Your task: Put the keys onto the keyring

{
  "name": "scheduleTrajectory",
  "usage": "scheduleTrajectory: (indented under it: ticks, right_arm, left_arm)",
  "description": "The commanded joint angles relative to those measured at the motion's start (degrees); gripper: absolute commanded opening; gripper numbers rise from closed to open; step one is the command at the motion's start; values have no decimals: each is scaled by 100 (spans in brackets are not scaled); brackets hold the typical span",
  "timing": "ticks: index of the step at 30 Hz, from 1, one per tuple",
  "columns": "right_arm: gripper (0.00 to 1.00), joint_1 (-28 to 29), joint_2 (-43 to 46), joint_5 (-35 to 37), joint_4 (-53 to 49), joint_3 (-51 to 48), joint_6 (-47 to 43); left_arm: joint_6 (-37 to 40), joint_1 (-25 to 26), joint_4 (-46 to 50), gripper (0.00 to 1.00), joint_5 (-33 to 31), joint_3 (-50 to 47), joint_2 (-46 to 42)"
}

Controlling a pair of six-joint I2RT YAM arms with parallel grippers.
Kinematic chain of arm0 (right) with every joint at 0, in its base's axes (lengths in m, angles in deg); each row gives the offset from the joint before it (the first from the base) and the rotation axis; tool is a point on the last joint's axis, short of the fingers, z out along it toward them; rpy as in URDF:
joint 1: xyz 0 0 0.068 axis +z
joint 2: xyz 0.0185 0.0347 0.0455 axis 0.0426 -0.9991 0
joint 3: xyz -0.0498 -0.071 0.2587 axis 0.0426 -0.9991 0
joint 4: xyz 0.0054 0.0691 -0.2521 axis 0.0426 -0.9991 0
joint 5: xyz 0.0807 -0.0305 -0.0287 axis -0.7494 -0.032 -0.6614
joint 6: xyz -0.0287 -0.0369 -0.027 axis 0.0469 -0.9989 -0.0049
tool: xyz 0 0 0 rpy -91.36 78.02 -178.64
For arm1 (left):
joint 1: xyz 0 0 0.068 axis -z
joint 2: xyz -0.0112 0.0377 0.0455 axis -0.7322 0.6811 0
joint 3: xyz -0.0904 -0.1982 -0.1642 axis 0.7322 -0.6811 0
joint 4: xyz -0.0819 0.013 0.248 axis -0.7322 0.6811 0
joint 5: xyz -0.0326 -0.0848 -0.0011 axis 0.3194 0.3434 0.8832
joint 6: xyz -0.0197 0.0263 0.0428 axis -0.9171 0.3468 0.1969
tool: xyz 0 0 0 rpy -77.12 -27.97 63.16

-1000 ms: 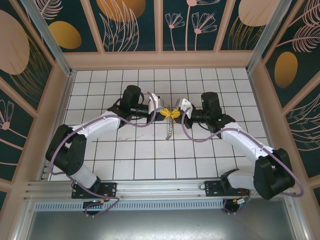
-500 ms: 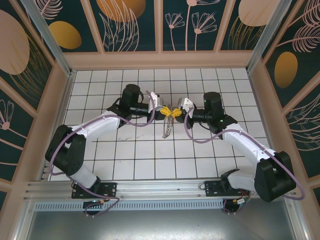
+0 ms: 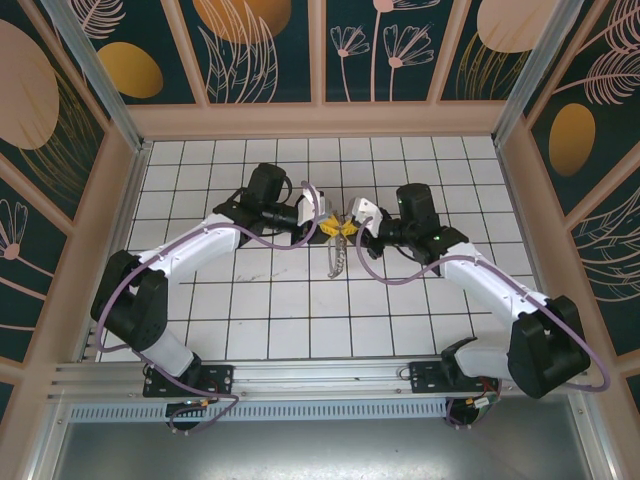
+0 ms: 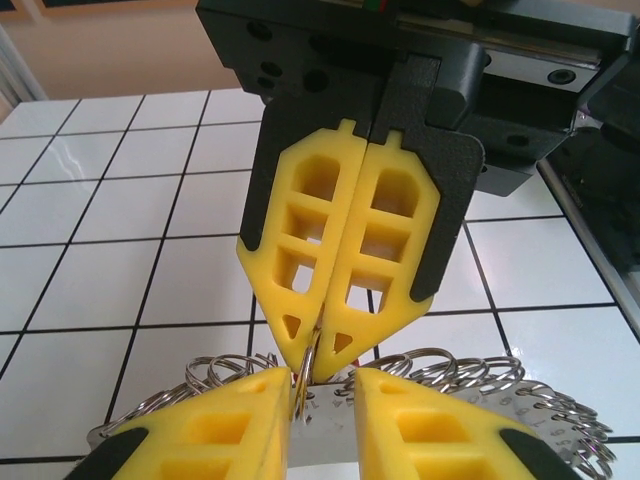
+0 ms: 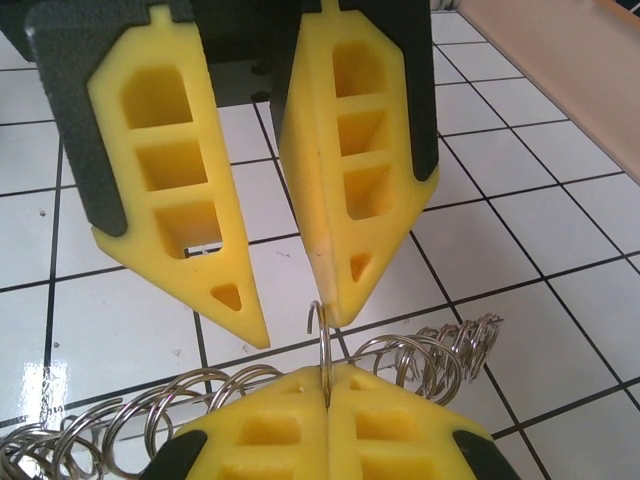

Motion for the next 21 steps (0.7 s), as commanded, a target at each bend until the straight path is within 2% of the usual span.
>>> scheduleTrajectory:
  ticks: [1, 10, 12, 16, 17, 21]
  right_arm:
    - [0, 65, -46, 109, -19, 282, -146]
    - [0, 119, -64, 93, 0, 312, -147]
    - [0, 128, -70, 80, 9, 314, -137]
    - [0, 135, -72, 85, 12, 316, -137]
    - [0, 137, -72, 85, 7, 321, -140]
    - [0, 121, -2, 111, 107, 228, -102]
  left_arm:
    - [207, 54, 285, 22, -16, 219, 79]
    - [332, 54, 613, 19, -66, 356, 219]
    - [328, 53, 633, 17, -49, 365, 228]
    - [340, 50, 659, 6, -38, 392, 237]
    - [343, 53, 667, 0, -24, 400, 237]
    - [320, 54, 547, 0, 58, 338, 181]
